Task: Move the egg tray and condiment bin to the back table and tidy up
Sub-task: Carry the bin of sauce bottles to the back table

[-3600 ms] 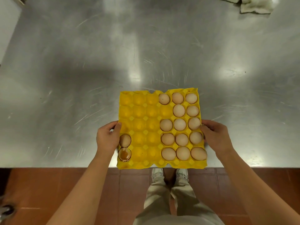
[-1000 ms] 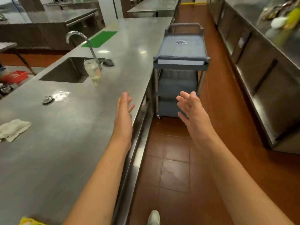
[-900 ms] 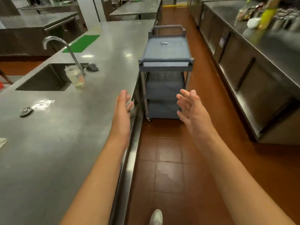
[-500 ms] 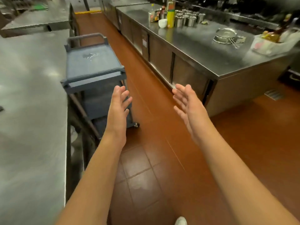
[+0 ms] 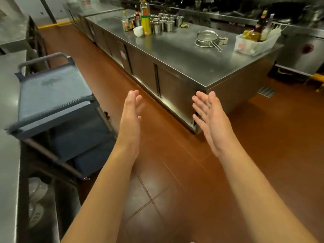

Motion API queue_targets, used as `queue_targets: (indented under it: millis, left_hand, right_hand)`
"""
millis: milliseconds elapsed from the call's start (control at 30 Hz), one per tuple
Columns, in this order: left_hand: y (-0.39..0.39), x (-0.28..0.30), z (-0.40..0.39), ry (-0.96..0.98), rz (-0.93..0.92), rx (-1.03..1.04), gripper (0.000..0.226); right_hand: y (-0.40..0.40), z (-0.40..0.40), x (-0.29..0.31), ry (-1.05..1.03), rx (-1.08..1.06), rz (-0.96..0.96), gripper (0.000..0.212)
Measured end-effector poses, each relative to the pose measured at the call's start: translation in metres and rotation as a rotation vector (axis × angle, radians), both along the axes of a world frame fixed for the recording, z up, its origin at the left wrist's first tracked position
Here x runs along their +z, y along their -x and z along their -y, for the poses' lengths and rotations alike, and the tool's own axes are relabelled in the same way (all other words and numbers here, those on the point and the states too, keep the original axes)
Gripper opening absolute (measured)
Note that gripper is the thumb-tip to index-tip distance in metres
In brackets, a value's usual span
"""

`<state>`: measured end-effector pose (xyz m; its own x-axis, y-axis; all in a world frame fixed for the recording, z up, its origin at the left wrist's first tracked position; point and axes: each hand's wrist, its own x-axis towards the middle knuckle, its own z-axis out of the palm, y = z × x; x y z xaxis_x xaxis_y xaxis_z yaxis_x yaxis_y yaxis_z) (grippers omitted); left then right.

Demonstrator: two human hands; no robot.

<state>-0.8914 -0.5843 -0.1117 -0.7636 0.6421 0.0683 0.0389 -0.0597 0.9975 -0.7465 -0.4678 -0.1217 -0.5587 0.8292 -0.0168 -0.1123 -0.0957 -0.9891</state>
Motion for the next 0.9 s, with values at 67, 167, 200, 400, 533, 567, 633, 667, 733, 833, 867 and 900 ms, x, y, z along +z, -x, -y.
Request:
queue_targets:
  millis: [67, 167, 200, 400, 533, 567, 633, 667, 733, 833, 867, 900]
  left_hand:
    - [0.006, -0.003, -0.017, 0.01, 0.007, -0.01, 0.065]
    - [0.014, -0.007, -0.055, 0.029, 0.021, -0.041, 0.069]
    - [0.017, -0.008, -0.067, 0.037, 0.021, -0.059, 0.069]
    - [0.048, -0.011, -0.147, 0.016, 0.03, -0.194, 0.069]
    - [0.059, -0.001, -0.208, -0.046, 0.082, -0.304, 0.072]
    - [0.057, 0.001, -0.225, -0.053, 0.08, -0.343, 0.071]
    - [0.049, 0.003, -0.257, -0.048, 0.089, -0.424, 0.07]
    - [0.044, 0.004, -0.272, -0.043, 0.098, -0.461, 0.07]
    - [0.032, 0.002, -0.303, -0.043, 0.101, -0.524, 0.068]
    - [0.016, -0.003, -0.343, -0.032, 0.103, -0.585, 0.065]
    - [0.01, -0.005, -0.359, -0.024, 0.103, -0.6, 0.066]
    - [0.003, -0.007, -0.377, -0.017, 0.101, -0.614, 0.066]
  right_hand:
    - [0.004, -0.013, -0.003, 0.004, 0.002, 0.016, 0.059]
    - [0.01, -0.043, -0.009, 0.014, -0.029, 0.044, 0.06]
    - [0.012, -0.053, -0.009, 0.02, -0.047, 0.048, 0.061]
    - [0.02, -0.121, -0.003, 0.003, -0.186, 0.049, 0.056]
    - [0.022, -0.162, 0.01, -0.03, -0.28, 0.057, 0.056]
    - [0.021, -0.172, 0.012, -0.034, -0.308, 0.058, 0.055]
    - [0.016, -0.191, 0.013, -0.031, -0.355, 0.068, 0.056]
    - [0.011, -0.199, 0.012, -0.021, -0.38, 0.074, 0.056]
    - [0.0, -0.218, 0.006, -0.003, -0.431, 0.085, 0.057]
    - [-0.015, -0.248, -0.005, 0.024, -0.487, 0.094, 0.057]
    - [-0.02, -0.261, -0.009, 0.031, -0.509, 0.089, 0.057]
    - [-0.027, -0.277, -0.012, 0.033, -0.523, 0.087, 0.056]
